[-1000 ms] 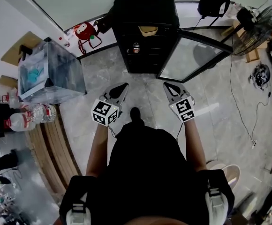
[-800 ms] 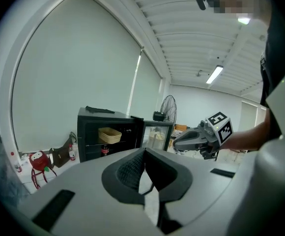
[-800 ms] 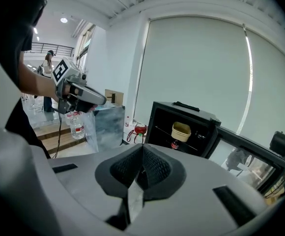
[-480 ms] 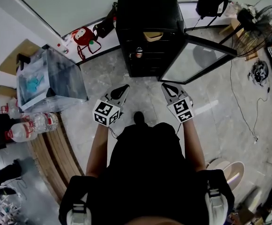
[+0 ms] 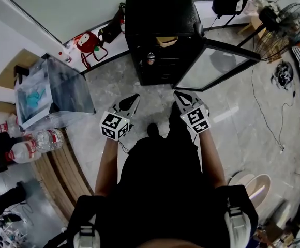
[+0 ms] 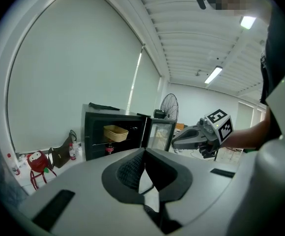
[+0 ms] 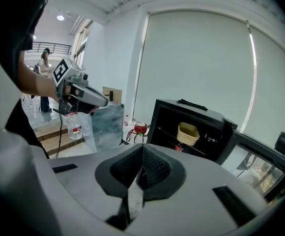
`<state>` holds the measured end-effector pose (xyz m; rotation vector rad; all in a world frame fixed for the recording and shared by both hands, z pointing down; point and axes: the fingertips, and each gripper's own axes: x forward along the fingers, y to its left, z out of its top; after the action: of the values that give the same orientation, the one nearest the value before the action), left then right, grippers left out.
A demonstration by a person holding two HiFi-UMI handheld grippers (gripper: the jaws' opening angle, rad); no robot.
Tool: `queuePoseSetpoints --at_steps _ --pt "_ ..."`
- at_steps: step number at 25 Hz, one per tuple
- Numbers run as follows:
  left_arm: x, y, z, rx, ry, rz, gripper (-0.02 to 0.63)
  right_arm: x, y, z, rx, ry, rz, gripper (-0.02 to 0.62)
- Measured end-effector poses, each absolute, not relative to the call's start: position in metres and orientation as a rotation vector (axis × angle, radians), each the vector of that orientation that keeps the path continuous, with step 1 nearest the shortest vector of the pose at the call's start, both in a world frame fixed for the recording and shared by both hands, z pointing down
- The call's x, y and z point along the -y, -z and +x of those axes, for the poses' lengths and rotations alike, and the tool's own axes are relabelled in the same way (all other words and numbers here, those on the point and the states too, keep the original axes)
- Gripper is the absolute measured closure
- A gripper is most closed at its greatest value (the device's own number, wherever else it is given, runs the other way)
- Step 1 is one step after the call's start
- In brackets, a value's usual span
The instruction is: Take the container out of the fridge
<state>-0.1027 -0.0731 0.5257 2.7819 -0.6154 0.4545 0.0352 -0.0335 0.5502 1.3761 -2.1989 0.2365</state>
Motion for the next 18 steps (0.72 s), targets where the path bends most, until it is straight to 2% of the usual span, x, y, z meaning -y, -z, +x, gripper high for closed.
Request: queuePoseSetpoints --at_steps 18 --pt "0.143 -0.528 -0.085 0.708 -0.430 2.752 0.591 0.121 -0.552 0.058 2.220 -0.171 1.290 0.597"
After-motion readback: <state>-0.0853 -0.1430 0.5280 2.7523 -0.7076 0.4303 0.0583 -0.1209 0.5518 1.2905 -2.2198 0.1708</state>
